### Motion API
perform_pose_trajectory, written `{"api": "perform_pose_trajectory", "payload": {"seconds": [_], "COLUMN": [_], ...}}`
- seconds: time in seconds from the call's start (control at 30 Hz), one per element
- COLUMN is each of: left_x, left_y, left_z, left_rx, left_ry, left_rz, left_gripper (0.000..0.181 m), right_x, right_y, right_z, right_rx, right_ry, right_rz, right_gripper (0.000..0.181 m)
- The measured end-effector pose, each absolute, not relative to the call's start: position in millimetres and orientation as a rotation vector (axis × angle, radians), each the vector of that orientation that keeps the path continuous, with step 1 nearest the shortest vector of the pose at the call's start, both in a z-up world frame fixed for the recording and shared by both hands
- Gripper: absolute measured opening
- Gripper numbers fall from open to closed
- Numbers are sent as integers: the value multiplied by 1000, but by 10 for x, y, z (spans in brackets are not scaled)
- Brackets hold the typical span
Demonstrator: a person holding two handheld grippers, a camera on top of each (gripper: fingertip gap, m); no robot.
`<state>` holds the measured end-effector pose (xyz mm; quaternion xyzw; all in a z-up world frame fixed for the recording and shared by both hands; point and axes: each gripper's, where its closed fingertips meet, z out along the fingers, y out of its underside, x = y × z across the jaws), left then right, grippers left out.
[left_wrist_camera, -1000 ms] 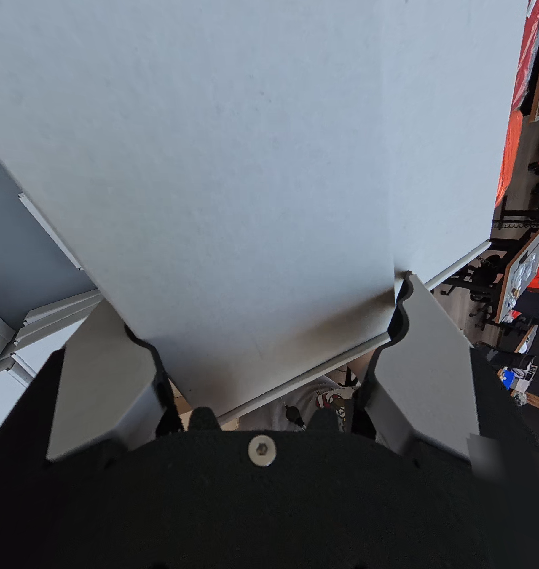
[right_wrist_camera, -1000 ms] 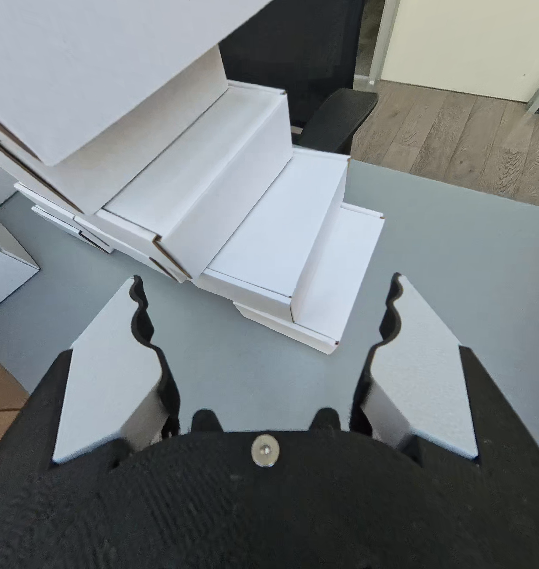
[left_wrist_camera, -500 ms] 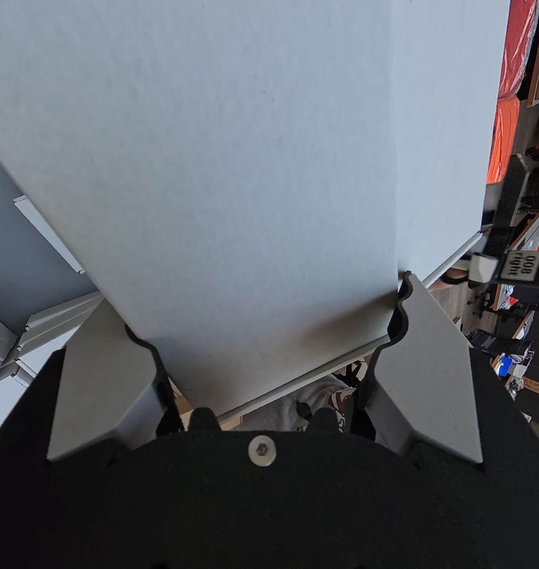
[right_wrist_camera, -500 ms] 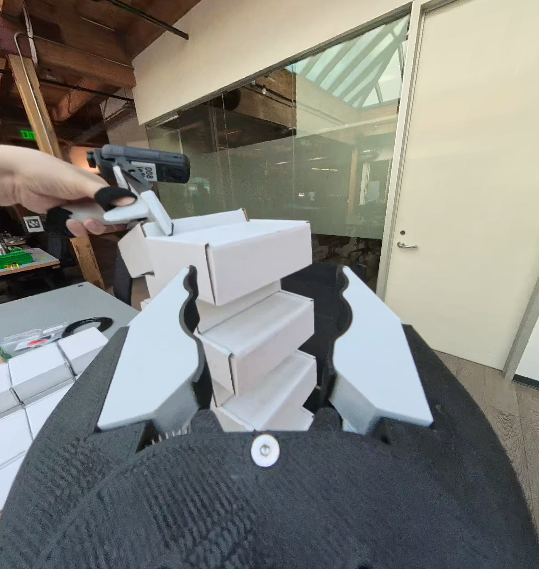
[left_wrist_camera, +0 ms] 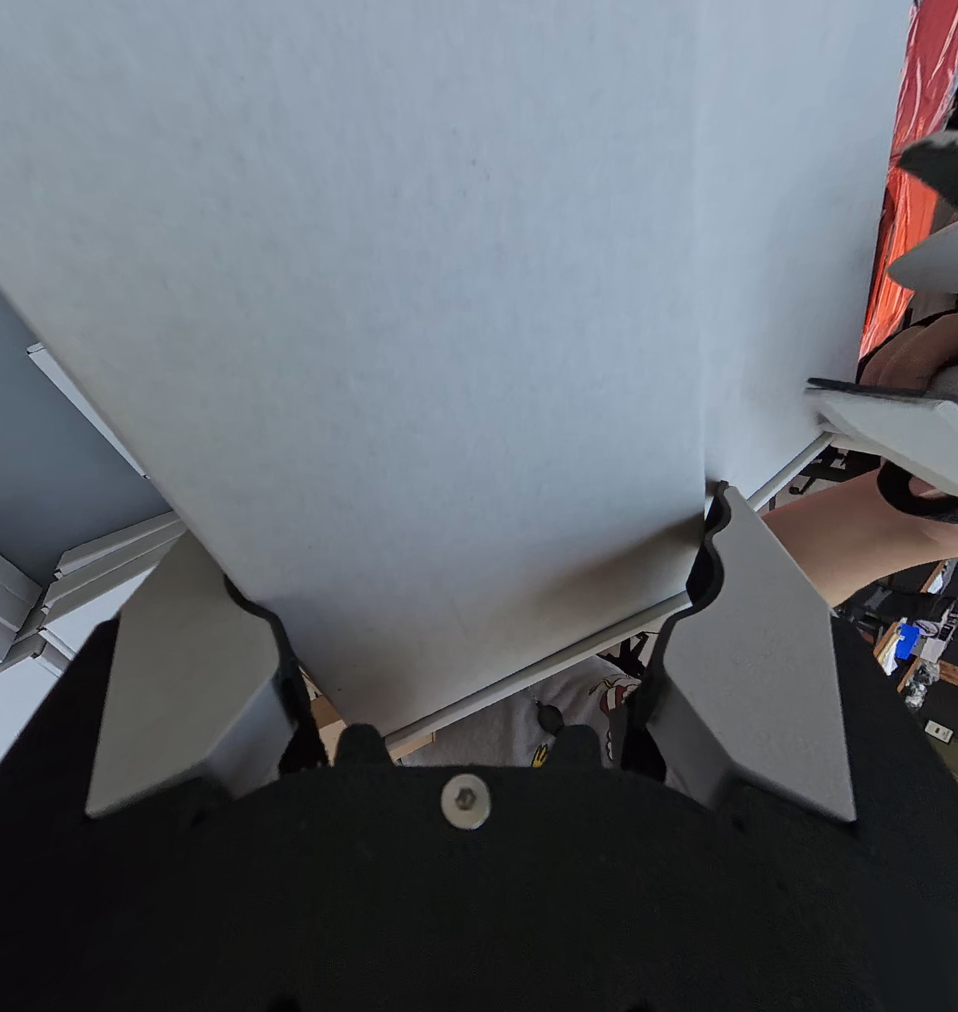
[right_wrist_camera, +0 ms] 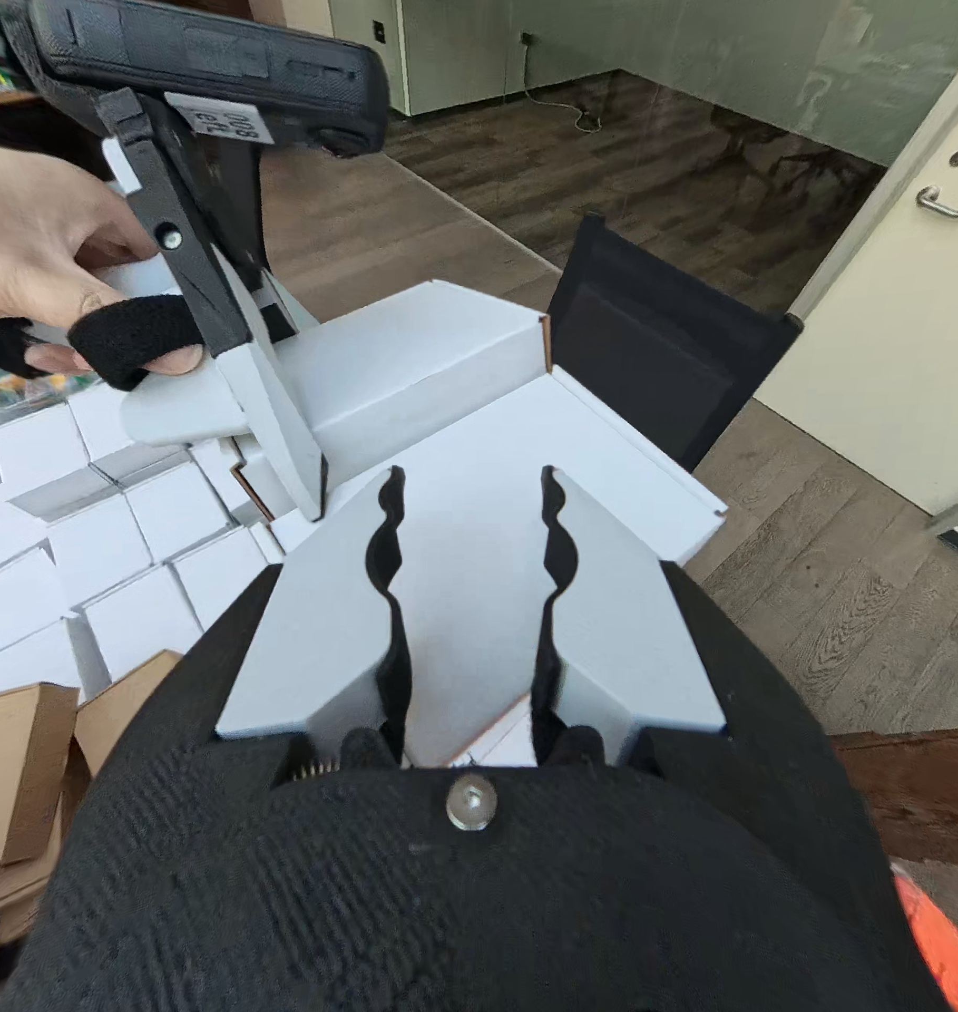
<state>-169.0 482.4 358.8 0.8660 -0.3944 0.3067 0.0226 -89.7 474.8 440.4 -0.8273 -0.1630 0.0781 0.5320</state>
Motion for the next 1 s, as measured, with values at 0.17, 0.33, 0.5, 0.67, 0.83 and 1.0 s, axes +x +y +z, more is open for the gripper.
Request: {"api": "perform_pose_trajectory", "payload": {"seconds": [0.17, 0.33, 0.5, 0.67, 0.83, 1.0], "left_x": [-1690, -1677, -1684, -1683, -1681, -1702], "left_y": [4815, 4808, 4810, 4820, 4850, 4873], "left_z": [3588, 3590, 3590, 3607, 3623, 3671], "left_rx": [2681, 2683, 2681, 2687, 2717, 2729], "left_ry": [-1218, -1218, -1214, -1214, -1219, -1245], "left_rz": [941, 942, 939, 952, 951, 960], "left_gripper": [156, 156, 155, 151, 151, 148], "right_x": [-993, -1036, -1238, -1213, -1140, -1170], "right_y": [4920, 5045, 5151, 5160, 5127, 5147], "right_z": [4352, 4400, 4530, 4216, 4162, 4162], "right_rx": [-2135, -2323, -2399, -2556, -2589, -2567], "right_ry": [-313, -162, -95, -72, -79, -95], "right_rz": [243, 206, 247, 115, 7, 1], "right_gripper": [31, 31, 41, 47, 29, 29]}}
